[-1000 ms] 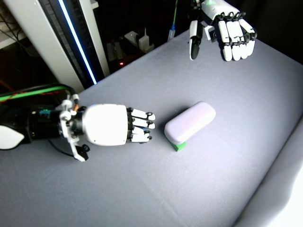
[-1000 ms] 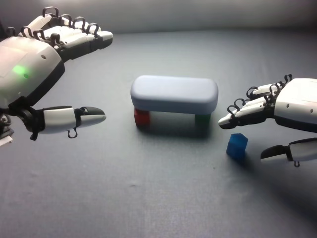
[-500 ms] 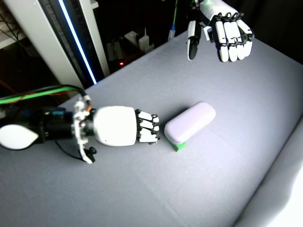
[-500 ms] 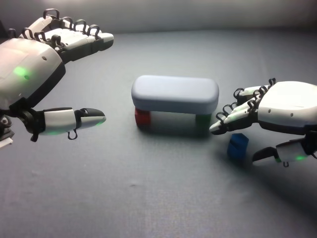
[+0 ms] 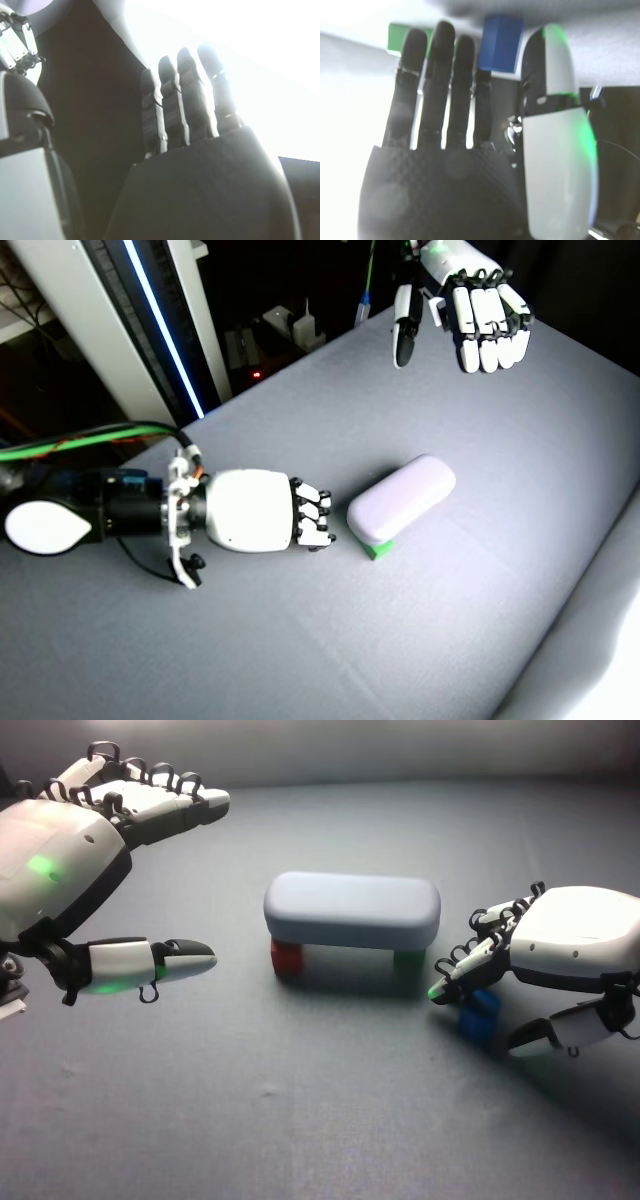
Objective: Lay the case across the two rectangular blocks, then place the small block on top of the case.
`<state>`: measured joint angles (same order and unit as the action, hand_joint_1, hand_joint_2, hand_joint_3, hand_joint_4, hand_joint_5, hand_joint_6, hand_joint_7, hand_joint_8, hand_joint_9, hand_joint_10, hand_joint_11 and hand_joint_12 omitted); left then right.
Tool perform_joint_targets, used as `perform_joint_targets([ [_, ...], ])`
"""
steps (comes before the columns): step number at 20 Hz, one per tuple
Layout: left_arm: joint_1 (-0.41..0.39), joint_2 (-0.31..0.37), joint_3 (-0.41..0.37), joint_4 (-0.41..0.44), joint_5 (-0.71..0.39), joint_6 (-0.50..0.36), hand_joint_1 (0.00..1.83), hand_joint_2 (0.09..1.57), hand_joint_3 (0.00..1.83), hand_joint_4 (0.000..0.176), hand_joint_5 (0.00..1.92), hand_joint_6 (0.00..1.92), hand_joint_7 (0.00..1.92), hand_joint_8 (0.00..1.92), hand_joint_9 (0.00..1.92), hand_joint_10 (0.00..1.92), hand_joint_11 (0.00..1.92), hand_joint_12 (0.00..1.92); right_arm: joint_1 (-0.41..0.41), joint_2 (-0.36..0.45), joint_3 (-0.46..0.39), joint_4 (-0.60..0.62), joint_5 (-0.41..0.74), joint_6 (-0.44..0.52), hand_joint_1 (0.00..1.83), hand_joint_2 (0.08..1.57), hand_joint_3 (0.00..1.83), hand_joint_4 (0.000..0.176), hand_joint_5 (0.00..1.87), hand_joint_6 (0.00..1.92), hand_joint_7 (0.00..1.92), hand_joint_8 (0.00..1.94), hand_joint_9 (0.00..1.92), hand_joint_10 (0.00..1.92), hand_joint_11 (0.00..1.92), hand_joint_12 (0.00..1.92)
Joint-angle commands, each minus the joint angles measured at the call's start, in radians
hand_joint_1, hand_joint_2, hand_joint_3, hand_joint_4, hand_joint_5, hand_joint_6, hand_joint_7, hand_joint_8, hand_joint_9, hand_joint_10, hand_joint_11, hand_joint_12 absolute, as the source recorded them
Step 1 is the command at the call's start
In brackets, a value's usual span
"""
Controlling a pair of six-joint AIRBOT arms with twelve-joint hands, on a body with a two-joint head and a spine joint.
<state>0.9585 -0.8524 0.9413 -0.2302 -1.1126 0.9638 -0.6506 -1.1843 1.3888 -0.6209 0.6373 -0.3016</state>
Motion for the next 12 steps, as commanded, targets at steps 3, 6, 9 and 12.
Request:
perform_joint_targets([
  [3,-0.012,-0.005,0.007,0.009,-0.118,-0.007,0.89,0.93,0.0,0.021,0.4,0.0,0.41,0.0,0.37,0.01,0.0,0.94,0.012,-0.003,0.007,0.023,0.059,0.008,1.16,1.03,0.0,0.0,0.77,0.01,0.9,0.02,0.77,0.52,0.43,1.39],
  [6,-0.012,-0.006,0.007,0.009,-0.117,-0.008,0.87,0.93,0.0,0.032,0.39,0.0,0.41,0.0,0.4,0.01,0.0,1.02,0.012,-0.01,0.011,0.02,0.053,0.01,1.15,1.04,0.0,0.0,0.86,0.01,0.94,0.02,0.7,0.72,0.48,1.33],
  [9,-0.014,-0.006,0.008,0.009,-0.115,-0.009,0.86,0.93,0.0,0.035,0.38,0.0,0.42,0.0,0.4,0.01,0.0,1.02,0.015,-0.018,0.016,0.016,0.049,0.015,1.23,1.12,0.0,0.0,0.98,0.77,0.95,1.02,0.72,0.95,0.53,1.5],
  [12,-0.015,-0.007,0.008,0.01,-0.113,-0.01,0.86,0.93,0.0,0.035,0.39,0.0,0.44,0.0,0.42,0.01,0.0,1.05,0.017,-0.022,0.019,0.015,0.048,0.016,1.24,1.14,0.0,0.0,0.93,0.87,0.93,1.26,0.76,1.05,0.58,1.53],
])
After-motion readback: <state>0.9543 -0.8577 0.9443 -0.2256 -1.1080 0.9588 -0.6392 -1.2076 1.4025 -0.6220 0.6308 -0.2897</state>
